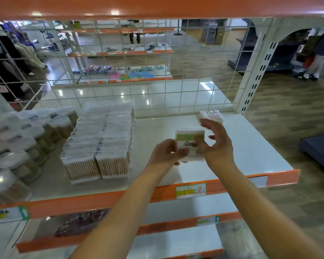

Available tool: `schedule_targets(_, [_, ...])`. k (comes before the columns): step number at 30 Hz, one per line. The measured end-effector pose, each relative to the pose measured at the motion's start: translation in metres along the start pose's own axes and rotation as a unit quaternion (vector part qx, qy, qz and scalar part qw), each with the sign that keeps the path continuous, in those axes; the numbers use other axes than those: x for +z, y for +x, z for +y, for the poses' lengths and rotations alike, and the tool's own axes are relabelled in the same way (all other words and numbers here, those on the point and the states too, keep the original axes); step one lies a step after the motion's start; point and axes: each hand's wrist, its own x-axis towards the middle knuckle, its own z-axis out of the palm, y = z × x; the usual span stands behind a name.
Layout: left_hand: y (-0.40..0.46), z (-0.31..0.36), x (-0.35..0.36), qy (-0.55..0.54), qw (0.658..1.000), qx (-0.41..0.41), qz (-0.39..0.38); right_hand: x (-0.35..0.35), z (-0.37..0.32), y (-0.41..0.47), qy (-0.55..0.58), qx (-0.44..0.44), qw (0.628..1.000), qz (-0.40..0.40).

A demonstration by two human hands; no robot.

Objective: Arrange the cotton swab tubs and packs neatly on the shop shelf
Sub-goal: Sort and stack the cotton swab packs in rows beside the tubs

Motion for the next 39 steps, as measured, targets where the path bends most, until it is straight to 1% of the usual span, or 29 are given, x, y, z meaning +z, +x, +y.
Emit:
schedule_targets(2, [-0.003,-0.001,-0.003,-0.043,0.999,-0.018,0.01,0.006,-0.004,-0.005,0.004,-0.015,1.0,0.016])
schedule_targets(6, [-0.007,-0.003,-0.004,-0.028,0.998,-0.013,0.063,0.017,-0.009,-0.011,-0.05,-0.051,0.997,0.037])
schedule_targets(8, [-0.007,-0.004,-0.004,-0.011,0.995,-0.009,0.099,0.021,-0.015,-0.014,-0.074,-0.073,0.994,0.029])
schedule_targets(10, [-0.009,-0.003,-0.004,0.018,0.992,-0.007,0.128,0.026,-0.022,-0.019,-0.083,-0.085,0.993,0.0])
schedule_targets(12, [-0.014,-0.001,-0.005,0.066,0.987,-0.001,0.144,0.03,-0.031,-0.023,-0.06,-0.063,0.996,-0.019])
schedule_targets(14, [-0.021,0.002,-0.004,0.143,0.978,0.015,0.153,0.032,-0.039,-0.026,-0.026,-0.019,0.999,-0.023])
schedule_targets(18, [-0.034,0.0,-0.007,0.279,0.944,0.094,0.149,0.032,-0.048,-0.03,0.017,0.075,0.996,-0.043])
schedule_targets(20, [-0.036,-0.006,-0.008,0.321,0.925,0.14,0.145,0.032,-0.051,-0.03,0.04,0.105,0.993,-0.043])
schedule_targets(24, [-0.04,-0.02,-0.01,0.323,0.911,0.203,0.156,0.032,-0.055,-0.026,0.093,0.141,0.984,-0.052])
schedule_targets(26, [-0.042,-0.025,-0.013,0.316,0.907,0.231,0.159,0.033,-0.054,-0.026,0.101,0.141,0.983,-0.057])
schedule_targets(29, [-0.046,-0.026,-0.024,0.257,0.927,0.231,0.146,0.035,-0.054,-0.025,0.106,0.126,0.985,-0.054])
schedule_targets(31, [-0.048,-0.028,-0.035,0.205,0.935,0.246,0.155,0.037,-0.055,-0.024,0.13,0.116,0.983,-0.05])
schedule_targets(33, [-0.051,-0.032,-0.052,0.177,0.928,0.269,0.187,0.044,-0.06,-0.024,0.173,0.115,0.977,-0.049])
schedule_targets(35, [-0.054,-0.038,-0.073,0.173,0.915,0.278,0.238,0.055,-0.065,-0.026,0.207,0.109,0.971,-0.056])
schedule_targets(37, [-0.06,-0.04,-0.097,0.184,0.895,0.277,0.298,0.069,-0.072,-0.03,0.21,0.095,0.97,-0.076])
schedule_targets(39, [-0.065,-0.043,-0.122,0.214,0.871,0.282,0.34,0.083,-0.076,-0.037,0.199,0.088,0.971,-0.102])
